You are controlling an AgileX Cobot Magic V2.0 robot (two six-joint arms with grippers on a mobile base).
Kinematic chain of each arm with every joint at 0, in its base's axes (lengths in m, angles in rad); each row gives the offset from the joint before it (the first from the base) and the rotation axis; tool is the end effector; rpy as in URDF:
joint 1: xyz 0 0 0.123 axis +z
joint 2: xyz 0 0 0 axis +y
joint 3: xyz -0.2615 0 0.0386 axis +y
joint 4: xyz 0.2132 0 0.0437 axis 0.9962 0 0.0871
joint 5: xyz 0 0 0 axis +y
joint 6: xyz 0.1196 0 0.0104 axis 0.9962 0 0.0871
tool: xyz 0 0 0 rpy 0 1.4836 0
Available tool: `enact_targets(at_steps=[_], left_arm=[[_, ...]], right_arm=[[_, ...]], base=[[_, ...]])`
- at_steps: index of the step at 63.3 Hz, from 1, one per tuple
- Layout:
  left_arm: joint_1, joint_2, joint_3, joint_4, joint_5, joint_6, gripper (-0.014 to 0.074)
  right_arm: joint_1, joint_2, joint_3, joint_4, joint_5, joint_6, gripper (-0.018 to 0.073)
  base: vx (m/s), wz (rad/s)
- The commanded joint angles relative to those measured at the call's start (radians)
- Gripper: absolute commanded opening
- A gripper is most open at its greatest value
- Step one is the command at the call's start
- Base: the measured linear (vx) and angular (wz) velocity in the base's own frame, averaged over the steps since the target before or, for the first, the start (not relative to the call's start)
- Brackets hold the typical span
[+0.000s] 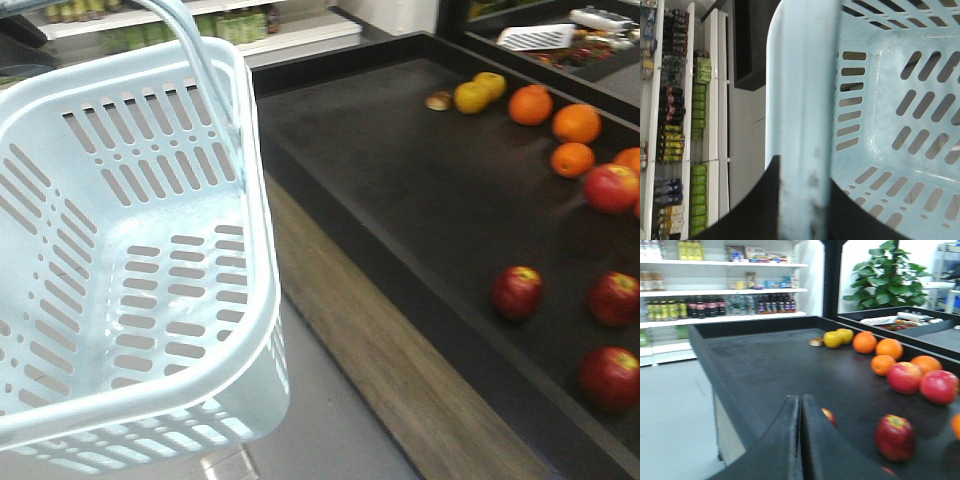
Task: Pick three apples into basket with both arms
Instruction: 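Turn the base away from the table holding the basket in the left gripper, then drive the base along the aisle carrying the basket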
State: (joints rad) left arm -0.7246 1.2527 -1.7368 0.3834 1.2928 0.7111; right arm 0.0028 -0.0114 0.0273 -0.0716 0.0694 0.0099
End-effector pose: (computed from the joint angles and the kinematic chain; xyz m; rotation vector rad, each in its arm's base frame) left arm 0.1850 -0.1061 0.4491 1.4316 1.7461 0.4687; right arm 0.0720 -0.0004 0.1991 -0.0466 1.5682 -0.0500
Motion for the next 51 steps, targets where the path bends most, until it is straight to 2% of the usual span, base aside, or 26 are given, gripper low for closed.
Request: enact_targets(at_steps=[1,27,51], left_arm=[[0.001,-0.025,-0.033,0.023,-0.044,-0.009,-0.0006],[0.001,-0.026,-0.033,0.023,-0.044,-0.009,-0.0006],[0.001,-0.026,-0.033,0.023,-0.044,-0.009,-0.0006]], right_arm=[[-0.001,-0.014,0.014,-0.011,-0.078,-0.010,-0.0009],[-0.001,-0.014,0.014,-0.011,-0.078,-0.010,-0.0009],[-0.001,-0.014,0.014,-0.011,-0.078,-0.010,-0.0009]], base=[[-0.01,0.48],[0.02,0.47],[0.07,0.33]])
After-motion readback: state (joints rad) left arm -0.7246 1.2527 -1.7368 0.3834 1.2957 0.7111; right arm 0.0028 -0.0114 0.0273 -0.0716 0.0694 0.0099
